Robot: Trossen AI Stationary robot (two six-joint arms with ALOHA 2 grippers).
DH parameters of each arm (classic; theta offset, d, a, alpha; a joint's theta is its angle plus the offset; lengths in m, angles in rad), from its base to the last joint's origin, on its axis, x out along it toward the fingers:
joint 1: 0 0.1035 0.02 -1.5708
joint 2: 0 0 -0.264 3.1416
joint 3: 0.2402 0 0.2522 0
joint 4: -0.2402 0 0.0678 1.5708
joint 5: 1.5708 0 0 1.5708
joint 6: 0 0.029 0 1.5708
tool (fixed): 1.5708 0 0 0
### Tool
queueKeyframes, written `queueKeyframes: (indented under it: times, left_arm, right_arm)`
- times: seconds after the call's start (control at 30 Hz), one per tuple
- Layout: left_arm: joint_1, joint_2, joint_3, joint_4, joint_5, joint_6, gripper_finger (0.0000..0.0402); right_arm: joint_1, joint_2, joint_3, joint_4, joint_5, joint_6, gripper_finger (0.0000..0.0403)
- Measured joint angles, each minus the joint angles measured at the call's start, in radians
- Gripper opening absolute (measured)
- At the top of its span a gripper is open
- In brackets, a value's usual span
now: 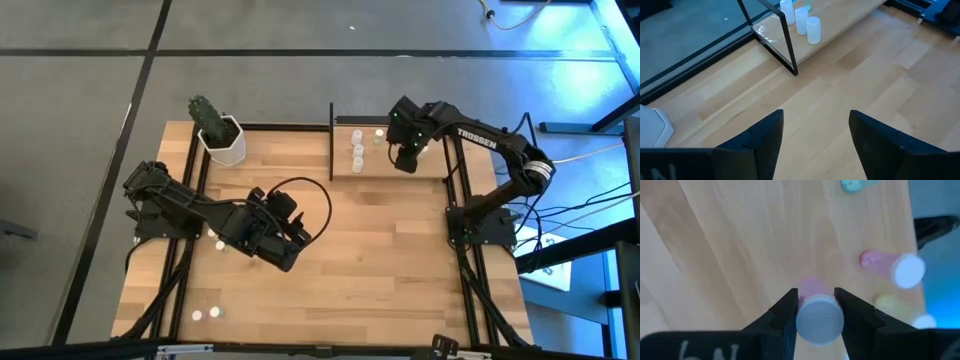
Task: Pick and place medicine bottles onto shelf by color
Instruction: Put the right pink pill bottle on the shelf aligned with the other pink pill bottle
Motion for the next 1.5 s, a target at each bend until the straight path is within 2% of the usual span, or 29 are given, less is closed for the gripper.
queueKeyframes:
  times: [0.1, 0.2, 0.43, 0.63, 0.97, 1.07, 1.5]
  left_arm:
    - [0.000, 0.000, 0.000, 0.000, 0.000, 0.000, 0.0220]
    - [0.000, 0.000, 0.000, 0.000, 0.000, 0.000, 0.0220]
    - [0.000, 0.000, 0.000, 0.000, 0.000, 0.000, 0.0220]
    - [0.000, 0.000, 0.000, 0.000, 0.000, 0.000, 0.0220]
    - [0.000, 0.000, 0.000, -0.001, 0.000, 0.001, 0.0220]
    - [0.000, 0.000, 0.000, -0.001, 0.000, 0.001, 0.0220]
    - [0.000, 0.000, 0.000, -0.001, 0.000, 0.001, 0.0220]
  right_arm:
    - [-0.020, 0.000, 0.000, 0.009, -0.007, -0.050, 0.0122]
    - [-0.040, -0.002, -0.017, 0.030, -0.057, -0.083, 0.0122]
    - [-0.046, 0.000, -0.096, 0.132, -0.060, -0.102, 0.0122]
    - [-0.050, 0.000, -0.098, 0.150, 0.006, -0.101, 0.0122]
    - [-0.053, 0.000, -0.099, 0.145, 0.001, -0.108, 0.0122]
    - [-0.053, -0.001, -0.111, 0.149, 0.030, -0.129, 0.0122]
    - [-0.053, -0.001, -0.113, 0.161, -0.008, -0.130, 0.0122]
